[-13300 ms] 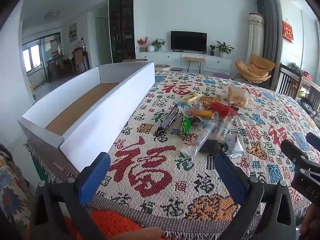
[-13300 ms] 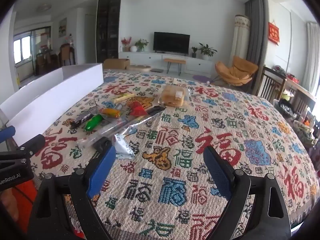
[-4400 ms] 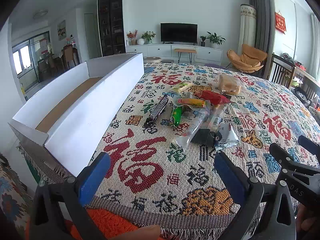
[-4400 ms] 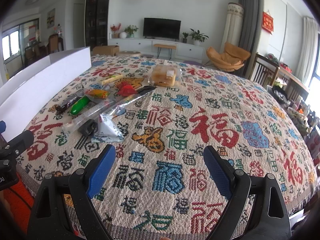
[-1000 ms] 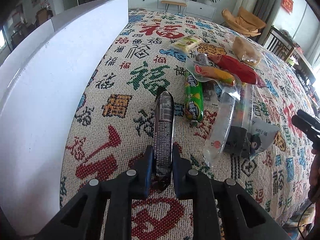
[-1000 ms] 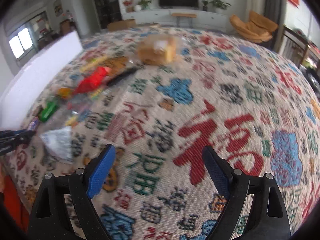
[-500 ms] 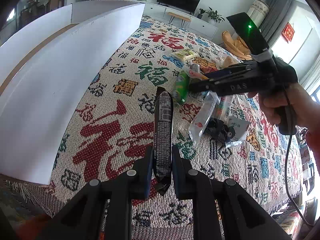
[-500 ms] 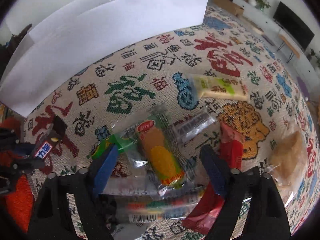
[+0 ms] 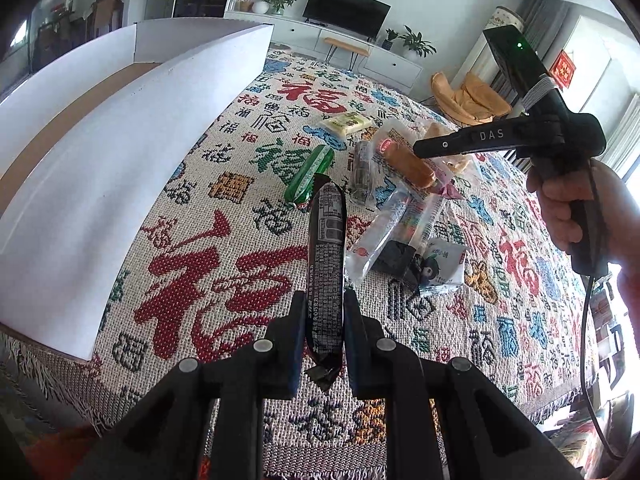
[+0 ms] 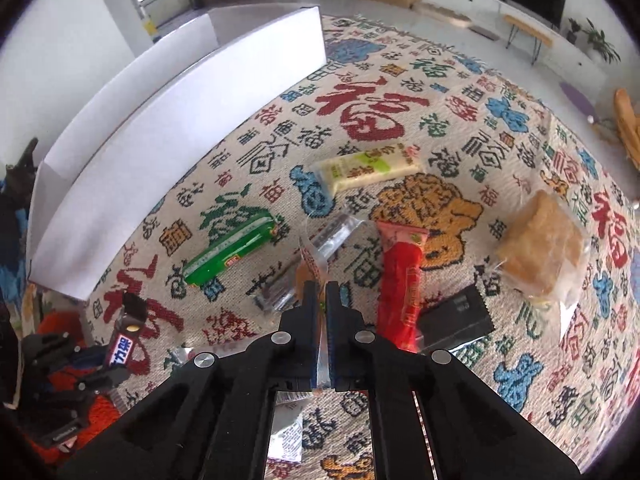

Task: Organize snacks
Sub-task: 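Hold the Snickers bar in the left tool while the right tool grasps the orange pastry packet, then carry both snacks into the white box and open both tools to release them, then bring both open tools back over the snack pile on the table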

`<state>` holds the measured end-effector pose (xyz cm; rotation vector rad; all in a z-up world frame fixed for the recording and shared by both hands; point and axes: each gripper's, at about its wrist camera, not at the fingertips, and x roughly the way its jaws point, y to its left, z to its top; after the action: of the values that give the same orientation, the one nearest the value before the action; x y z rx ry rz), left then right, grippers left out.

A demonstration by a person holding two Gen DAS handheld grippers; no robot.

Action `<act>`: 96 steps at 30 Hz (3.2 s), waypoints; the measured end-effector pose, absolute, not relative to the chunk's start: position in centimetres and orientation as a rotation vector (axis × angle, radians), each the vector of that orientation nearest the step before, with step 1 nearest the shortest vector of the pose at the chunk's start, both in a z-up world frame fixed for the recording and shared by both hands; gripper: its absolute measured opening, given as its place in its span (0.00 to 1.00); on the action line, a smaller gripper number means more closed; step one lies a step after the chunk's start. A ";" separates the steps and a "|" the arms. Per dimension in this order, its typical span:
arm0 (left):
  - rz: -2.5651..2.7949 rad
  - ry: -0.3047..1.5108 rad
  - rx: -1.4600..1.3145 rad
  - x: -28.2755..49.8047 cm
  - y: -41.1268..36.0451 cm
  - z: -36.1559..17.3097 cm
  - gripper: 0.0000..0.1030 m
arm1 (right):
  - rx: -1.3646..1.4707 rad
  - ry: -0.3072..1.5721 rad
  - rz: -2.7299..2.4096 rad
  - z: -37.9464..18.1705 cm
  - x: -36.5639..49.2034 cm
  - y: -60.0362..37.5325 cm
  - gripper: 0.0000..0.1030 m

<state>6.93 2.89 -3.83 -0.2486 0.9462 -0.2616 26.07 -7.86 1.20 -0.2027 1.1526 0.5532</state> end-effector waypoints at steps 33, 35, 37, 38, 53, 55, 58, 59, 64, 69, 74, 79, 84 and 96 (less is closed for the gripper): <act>-0.230 0.923 -0.228 6.5 3.1 -3.6 0.16 | -0.238 1.073 0.514 -0.6 25.2 -6.3 0.21; -0.224 0.921 -0.218 6.4 3.0 -3.4 0.16 | -0.231 1.067 0.525 0.1 24.6 -6.2 0.21; -0.223 0.920 -0.219 6.3 3.0 -3.0 0.16 | -0.236 1.061 0.537 0.8 24.1 -5.8 0.21; -0.229 0.919 -0.234 6.3 3.2 -2.6 0.16 | -0.241 1.057 0.545 1.1 23.8 -5.5 0.21; 0.160 0.822 -0.425 10.9 22.2 6.3 0.50 | -0.111 0.877 0.867 12.5 22.9 12.7 0.32; 0.241 0.810 -0.409 10.7 23.7 5.8 0.86 | -0.091 0.882 0.860 12.2 23.2 14.3 0.64; 0.292 0.786 -0.345 9.9 23.9 5.0 0.86 | -0.058 0.836 0.845 12.2 22.6 13.9 0.63; 0.301 0.782 -0.328 9.9 23.5 4.8 0.86 | -0.060 0.821 0.834 12.2 22.3 13.3 0.63; 0.213 0.677 -0.241 10.7 19.0 4.2 0.86 | -0.141 0.772 0.746 10.9 20.9 7.8 0.63; 0.178 0.716 -0.002 13.0 13.1 2.1 0.86 | -0.173 0.798 0.602 7.2 19.6 -1.8 0.63; 0.204 0.732 0.222 12.6 10.2 1.0 0.86 | -0.235 0.836 0.345 2.1 17.8 -12.5 0.63; 0.193 0.741 0.200 11.8 10.6 1.4 0.86 | -0.168 0.923 0.119 -2.8 16.6 -21.0 0.63; 0.230 0.574 0.126 7.4 8.8 4.9 0.87 | -0.099 0.919 0.055 -4.9 16.1 -23.8 0.64; -0.134 0.764 -0.069 4.6 -1.7 -0.7 0.98 | 0.005 0.913 0.002 -5.7 18.3 -24.1 0.77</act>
<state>4.61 -1.67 -0.74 -0.0692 0.7635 -0.1341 18.34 -24.11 -5.71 0.0047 0.9126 0.0017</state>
